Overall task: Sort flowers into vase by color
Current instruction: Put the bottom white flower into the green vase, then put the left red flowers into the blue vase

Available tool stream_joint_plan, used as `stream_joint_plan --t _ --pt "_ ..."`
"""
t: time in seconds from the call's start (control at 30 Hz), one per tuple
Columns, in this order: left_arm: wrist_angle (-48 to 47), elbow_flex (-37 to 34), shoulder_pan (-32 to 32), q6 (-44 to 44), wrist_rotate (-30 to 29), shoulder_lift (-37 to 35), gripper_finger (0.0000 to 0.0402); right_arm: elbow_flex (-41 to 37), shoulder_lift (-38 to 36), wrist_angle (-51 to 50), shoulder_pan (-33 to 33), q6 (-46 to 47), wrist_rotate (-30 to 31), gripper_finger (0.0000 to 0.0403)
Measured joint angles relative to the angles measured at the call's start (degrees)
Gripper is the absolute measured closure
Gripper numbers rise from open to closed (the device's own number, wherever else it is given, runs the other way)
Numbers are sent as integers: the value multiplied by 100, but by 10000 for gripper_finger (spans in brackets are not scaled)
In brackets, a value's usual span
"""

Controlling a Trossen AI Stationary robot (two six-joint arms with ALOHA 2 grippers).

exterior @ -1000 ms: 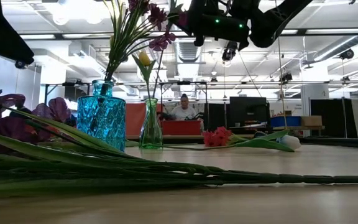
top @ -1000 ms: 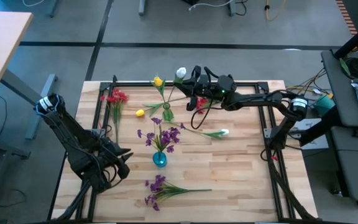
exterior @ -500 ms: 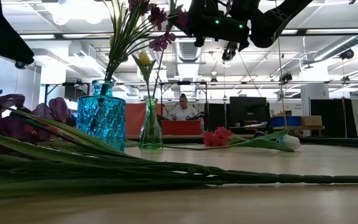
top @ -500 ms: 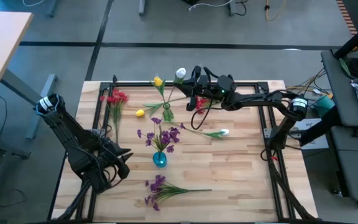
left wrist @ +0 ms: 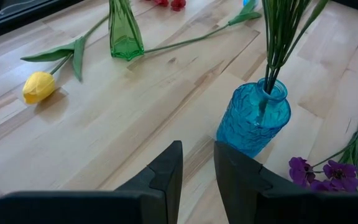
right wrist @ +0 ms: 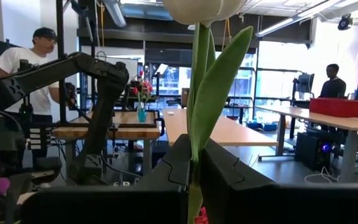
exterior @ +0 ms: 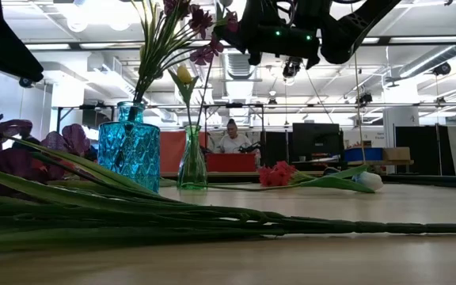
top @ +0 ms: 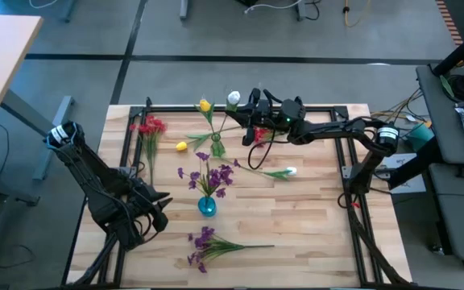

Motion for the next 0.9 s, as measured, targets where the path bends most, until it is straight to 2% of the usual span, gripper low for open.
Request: stream_joint_plan --t 0.13,0.23,0.5,0.9 --pt "0 0 0 1 0 0 324 -2 0 -48 0 72 2 383" --pt "0 0 0 2 0 0 324 -2 0 -207 -9 116 97 358" --pt "0 -2 0 2 -2 0 324 -2 -4 -756 -11 120 158 257" --pt "10 -2 0 0 0 0 324 -4 -480 -2347 -11 349 155 107"
